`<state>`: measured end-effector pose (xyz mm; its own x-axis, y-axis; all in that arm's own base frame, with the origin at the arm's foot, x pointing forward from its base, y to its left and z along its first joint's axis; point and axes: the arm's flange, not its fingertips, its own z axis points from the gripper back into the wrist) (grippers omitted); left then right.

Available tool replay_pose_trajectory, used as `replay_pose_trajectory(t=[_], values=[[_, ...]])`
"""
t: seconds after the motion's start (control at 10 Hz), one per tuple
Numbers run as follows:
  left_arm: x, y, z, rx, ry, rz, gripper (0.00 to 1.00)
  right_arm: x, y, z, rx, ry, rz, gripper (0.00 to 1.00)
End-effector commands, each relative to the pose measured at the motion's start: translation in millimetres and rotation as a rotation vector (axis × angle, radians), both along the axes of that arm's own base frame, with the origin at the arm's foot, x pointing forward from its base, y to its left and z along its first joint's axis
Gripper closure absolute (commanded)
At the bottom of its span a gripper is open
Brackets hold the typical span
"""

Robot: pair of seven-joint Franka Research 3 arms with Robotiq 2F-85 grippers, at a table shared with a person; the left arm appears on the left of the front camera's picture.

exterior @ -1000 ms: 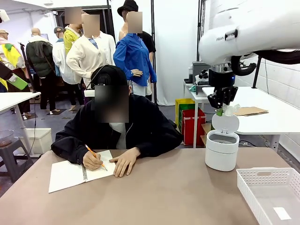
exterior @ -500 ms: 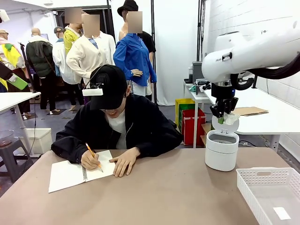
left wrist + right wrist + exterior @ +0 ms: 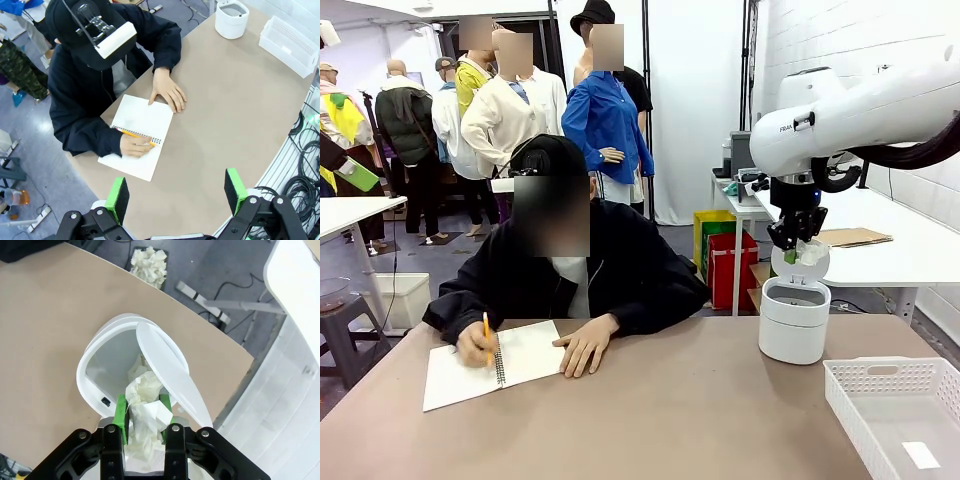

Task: Sort the paper based on its condition.
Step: If a person hands you a paper, place it in the Organizing basket , and if it's crumpled, put it in the Trash can.

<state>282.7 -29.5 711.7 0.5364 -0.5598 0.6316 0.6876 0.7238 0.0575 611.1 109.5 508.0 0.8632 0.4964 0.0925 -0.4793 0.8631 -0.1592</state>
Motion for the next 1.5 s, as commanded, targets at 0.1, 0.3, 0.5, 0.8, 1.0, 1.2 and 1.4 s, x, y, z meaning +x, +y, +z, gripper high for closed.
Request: replay_pose_trajectory(t=[0.1, 0.3, 0.5, 0.8, 1.0, 1.2, 1.4], values=[[0, 1, 0, 0.005, -0.001, 0.007, 0.00, -2, 4, -1, 0.000, 0.003, 0.009, 0.44], [0, 1, 0, 0.005, -0.001, 0.007, 0.00, -9, 8, -1, -0.003, 0.005, 0.013, 0.08], [0, 1, 0, 0.005, -0.001, 0.007, 0.00, -10, 11, -3, -0.011, 0.006, 0.019, 0.00], [0, 1, 0, 0.005, -0.001, 0.007, 0.00, -22, 20, 0, 0.002, 0.010, 0.036, 0.00], [0, 1, 0, 0.005, -0.001, 0.007, 0.00, -38, 32, 6, 0.074, 0.022, 0.053, 0.00], [0, 1, 0, 0.005, -0.001, 0.007, 0.00, -22, 30, 8, 0.032, 0.008, 0.041, 0.00], [0, 1, 0, 0.005, -0.001, 0.007, 0.00, -22, 30, 8, 0.032, 0.008, 0.041, 0.00]])
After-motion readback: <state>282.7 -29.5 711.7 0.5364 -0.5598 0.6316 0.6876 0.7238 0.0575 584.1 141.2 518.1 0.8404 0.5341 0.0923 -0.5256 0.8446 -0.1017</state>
